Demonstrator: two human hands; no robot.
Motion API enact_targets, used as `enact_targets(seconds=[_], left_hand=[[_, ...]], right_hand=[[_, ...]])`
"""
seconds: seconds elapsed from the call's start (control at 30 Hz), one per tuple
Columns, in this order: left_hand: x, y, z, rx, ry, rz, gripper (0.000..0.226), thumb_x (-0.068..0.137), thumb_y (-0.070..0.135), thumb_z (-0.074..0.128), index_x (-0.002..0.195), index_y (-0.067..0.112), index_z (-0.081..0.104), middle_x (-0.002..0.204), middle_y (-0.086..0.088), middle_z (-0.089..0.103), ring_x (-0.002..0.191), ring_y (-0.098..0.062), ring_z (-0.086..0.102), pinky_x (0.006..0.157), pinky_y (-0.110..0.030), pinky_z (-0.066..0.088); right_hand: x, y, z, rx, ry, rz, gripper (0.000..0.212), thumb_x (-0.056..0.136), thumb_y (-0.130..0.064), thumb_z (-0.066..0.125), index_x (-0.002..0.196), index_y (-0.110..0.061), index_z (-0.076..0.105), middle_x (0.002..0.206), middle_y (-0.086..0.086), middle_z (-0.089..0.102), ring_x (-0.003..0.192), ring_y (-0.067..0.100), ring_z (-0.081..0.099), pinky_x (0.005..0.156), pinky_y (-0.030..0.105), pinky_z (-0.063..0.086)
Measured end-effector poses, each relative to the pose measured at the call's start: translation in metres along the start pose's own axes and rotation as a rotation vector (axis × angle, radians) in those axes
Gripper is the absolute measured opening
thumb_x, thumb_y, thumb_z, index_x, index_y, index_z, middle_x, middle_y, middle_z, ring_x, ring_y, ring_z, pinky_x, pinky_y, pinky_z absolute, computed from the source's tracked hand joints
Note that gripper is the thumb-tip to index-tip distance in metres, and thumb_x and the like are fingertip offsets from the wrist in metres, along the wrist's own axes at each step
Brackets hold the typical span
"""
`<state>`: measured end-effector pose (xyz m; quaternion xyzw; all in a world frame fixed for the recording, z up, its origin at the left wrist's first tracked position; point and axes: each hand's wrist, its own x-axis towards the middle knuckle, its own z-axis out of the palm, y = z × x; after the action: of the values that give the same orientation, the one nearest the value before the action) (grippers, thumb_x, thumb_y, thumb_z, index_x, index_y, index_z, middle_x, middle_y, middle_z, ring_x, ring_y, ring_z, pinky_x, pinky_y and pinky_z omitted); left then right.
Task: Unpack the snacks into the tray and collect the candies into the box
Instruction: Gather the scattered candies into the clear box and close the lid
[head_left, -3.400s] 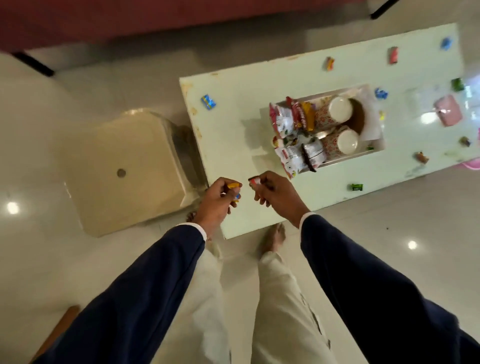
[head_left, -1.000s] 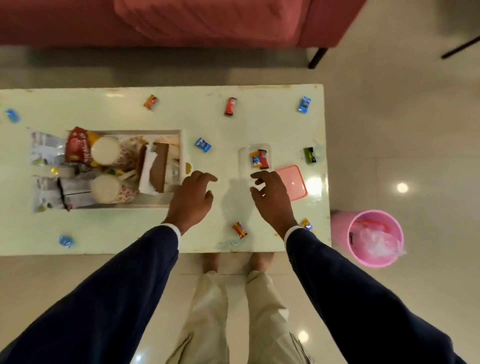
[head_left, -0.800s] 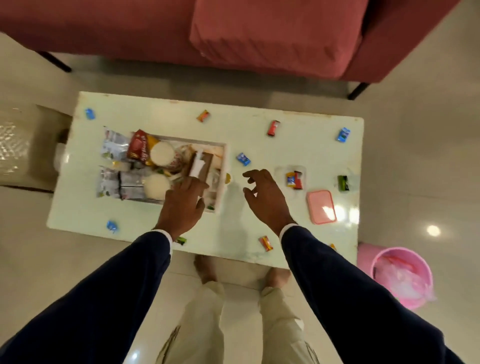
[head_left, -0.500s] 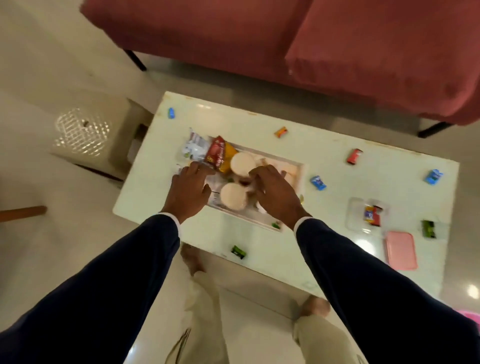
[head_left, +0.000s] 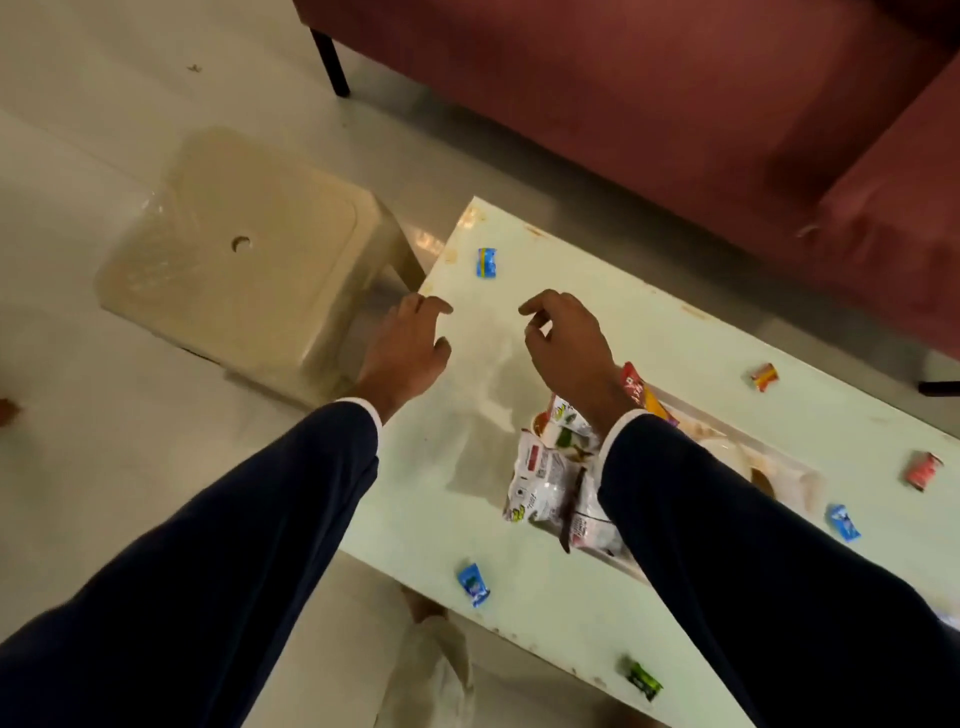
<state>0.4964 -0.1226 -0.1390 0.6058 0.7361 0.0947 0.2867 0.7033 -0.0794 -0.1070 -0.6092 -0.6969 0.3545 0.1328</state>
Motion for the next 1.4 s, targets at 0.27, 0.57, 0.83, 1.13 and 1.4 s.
enact_targets(seconds=[0.27,0.57,0.83,1.13,1.4], left_hand=[[0.116,0.020,0.015,0.158,-0.100,0.160,0.058,0.096,0.022,0.059,0.152,0.025,0.042,0.146,-0.015,0.040,0.123,-0.037,0.051,0.103,-0.048,0.047],[0.114,0.017,0.035,0.272,-0.061,0.255,0.013,0.099,0.006,0.053,0.113,0.004,0.054,0.117,-0.020,0.053,0.092,-0.035,0.063,0.079,-0.040,0.055],[0.056,0.086,0.037,-0.669,-0.081,-0.080,0.021,0.094,0.007,0.063,0.091,0.027,0.069,0.093,0.007,0.069,0.069,-0.003,0.068,0.060,-0.030,0.052],[0.021,0.185,0.052,-0.768,-0.226,0.147,0.009,0.088,0.018,0.078,0.094,0.018,0.072,0.086,0.003,0.073,0.059,-0.016,0.070,0.049,-0.020,0.048],[-0.013,0.233,0.086,-0.725,-0.324,0.176,0.021,0.084,0.001,0.079,0.103,0.006,0.072,0.096,-0.010,0.074,0.070,-0.021,0.077,0.065,-0.029,0.062]], right_hand=[[0.022,0.021,-0.005,0.137,0.114,0.115,0.022,0.098,-0.006,0.054,0.109,-0.019,0.068,0.107,-0.007,0.066,0.083,0.007,0.059,0.075,0.019,0.047],[0.008,0.045,-0.035,0.391,0.182,0.229,0.024,0.096,-0.009,0.058,0.100,-0.030,0.069,0.104,-0.013,0.071,0.086,0.010,0.064,0.062,0.015,0.052],[-0.015,0.144,-0.106,-0.202,0.286,0.434,0.029,0.090,-0.008,0.060,0.117,-0.017,0.064,0.127,0.007,0.060,0.110,0.028,0.062,0.089,0.037,0.052],[-0.023,0.253,-0.146,-0.420,-0.032,0.522,0.055,0.094,-0.015,0.064,0.145,-0.018,0.044,0.139,0.020,0.042,0.122,0.047,0.051,0.102,0.051,0.048],[-0.043,0.265,-0.135,-0.424,0.011,0.304,0.024,0.100,-0.013,0.049,0.123,-0.006,0.053,0.121,0.021,0.060,0.108,0.041,0.062,0.090,0.046,0.054]])
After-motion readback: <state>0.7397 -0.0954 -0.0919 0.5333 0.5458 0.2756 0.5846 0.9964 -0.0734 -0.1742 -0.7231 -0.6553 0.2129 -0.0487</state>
